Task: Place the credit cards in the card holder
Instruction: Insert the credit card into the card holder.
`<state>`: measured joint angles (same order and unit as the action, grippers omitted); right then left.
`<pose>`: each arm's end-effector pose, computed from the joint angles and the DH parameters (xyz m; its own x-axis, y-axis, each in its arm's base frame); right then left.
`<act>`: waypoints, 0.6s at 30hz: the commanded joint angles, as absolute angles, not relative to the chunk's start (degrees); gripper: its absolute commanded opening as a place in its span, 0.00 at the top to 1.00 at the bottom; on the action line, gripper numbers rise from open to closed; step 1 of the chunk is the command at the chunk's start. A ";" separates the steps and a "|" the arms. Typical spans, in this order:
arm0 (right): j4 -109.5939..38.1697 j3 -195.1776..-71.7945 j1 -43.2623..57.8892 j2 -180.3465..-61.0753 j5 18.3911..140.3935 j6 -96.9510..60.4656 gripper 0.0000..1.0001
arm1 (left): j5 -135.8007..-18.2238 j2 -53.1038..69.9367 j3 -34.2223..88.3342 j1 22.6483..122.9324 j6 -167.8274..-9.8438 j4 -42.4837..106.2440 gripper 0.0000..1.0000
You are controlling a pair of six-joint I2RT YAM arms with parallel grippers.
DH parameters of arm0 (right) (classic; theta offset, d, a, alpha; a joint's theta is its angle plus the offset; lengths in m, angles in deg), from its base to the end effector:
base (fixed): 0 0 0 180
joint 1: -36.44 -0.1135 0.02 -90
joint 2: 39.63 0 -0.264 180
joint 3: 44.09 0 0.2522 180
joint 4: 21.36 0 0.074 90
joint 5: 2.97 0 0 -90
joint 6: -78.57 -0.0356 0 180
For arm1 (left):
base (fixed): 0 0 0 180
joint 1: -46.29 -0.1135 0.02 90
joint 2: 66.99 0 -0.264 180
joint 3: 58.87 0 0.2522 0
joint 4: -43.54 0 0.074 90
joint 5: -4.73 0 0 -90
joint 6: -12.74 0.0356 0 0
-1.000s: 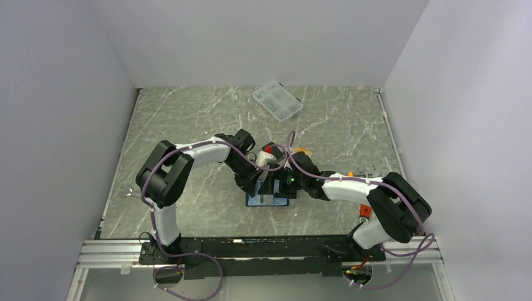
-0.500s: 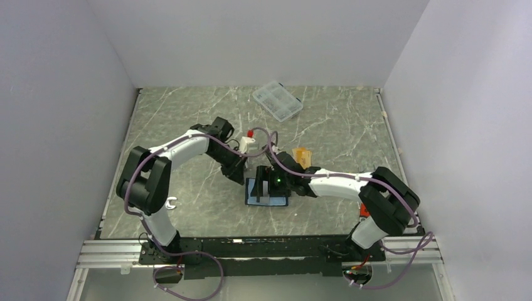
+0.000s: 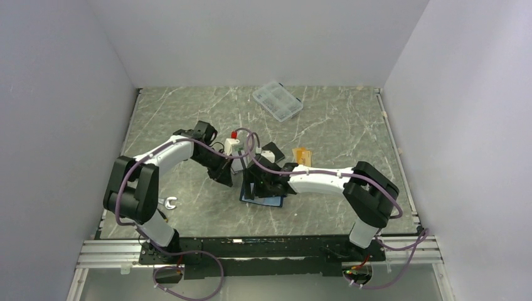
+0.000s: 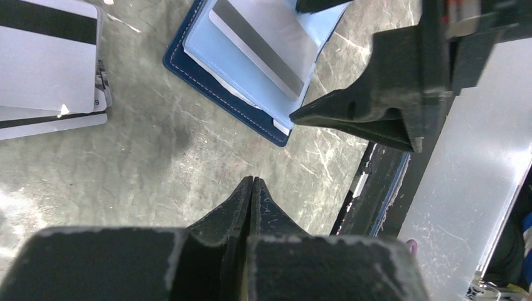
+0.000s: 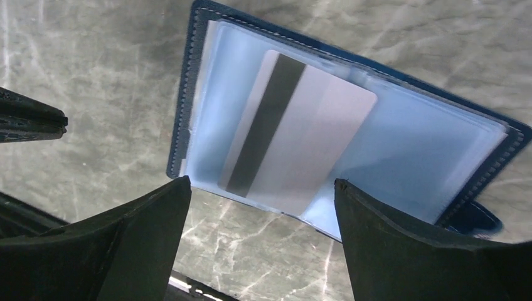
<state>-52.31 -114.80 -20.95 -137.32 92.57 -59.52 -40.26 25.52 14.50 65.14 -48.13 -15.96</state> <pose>0.1851 0.2830 0.1680 -0.9084 -0.0455 -0.4155 -0.2017 0.9184 0.3405 0.2657 -0.1173 0.1973 -0.6351 0.5805 -0.5096 0.7663 0.3909 -0.5098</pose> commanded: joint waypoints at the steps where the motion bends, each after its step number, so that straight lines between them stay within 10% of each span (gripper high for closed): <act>1: -61.32 -117.72 -21.19 -136.55 98.32 -60.58 0.12 | -38.32 27.34 14.06 65.36 -48.95 -12.97 0.97; 18: -58.50 -124.67 -19.56 -142.79 95.95 -60.42 0.09 | -34.15 23.25 11.89 62.63 -50.27 -10.71 1.00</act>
